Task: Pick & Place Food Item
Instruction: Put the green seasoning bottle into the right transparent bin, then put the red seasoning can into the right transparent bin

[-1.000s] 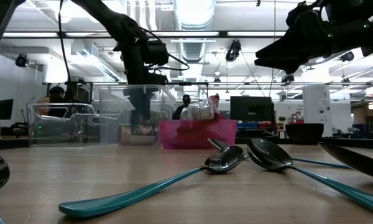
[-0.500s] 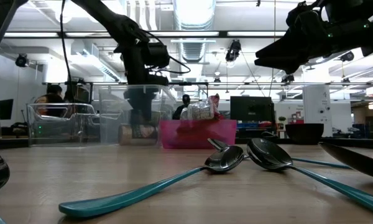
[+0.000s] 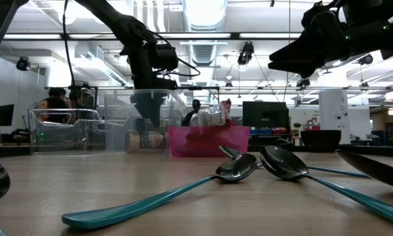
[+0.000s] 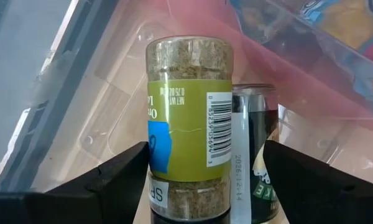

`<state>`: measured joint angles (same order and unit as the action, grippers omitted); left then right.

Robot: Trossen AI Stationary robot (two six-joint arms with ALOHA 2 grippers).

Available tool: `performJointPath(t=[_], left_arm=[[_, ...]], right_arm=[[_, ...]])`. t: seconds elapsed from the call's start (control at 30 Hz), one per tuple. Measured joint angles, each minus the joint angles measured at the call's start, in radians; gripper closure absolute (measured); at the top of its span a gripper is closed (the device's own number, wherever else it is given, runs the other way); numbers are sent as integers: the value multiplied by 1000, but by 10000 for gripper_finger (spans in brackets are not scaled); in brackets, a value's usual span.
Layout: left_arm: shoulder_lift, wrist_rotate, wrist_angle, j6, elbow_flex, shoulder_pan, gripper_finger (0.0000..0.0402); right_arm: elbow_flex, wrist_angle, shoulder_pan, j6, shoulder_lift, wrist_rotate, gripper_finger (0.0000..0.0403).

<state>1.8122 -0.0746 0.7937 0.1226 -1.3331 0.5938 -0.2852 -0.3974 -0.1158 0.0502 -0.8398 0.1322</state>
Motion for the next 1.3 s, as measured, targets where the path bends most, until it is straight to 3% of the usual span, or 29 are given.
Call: performJointPath(t=[0.9, 1.3], left_arm=[[-10, -3, 48, 1, -39, 0, 83], [-159, 38, 83, -129, -44, -12, 83]], right_arm=[[0, 0, 0, 1, 0, 0, 168], [0, 0, 0, 0, 0, 0, 168]])
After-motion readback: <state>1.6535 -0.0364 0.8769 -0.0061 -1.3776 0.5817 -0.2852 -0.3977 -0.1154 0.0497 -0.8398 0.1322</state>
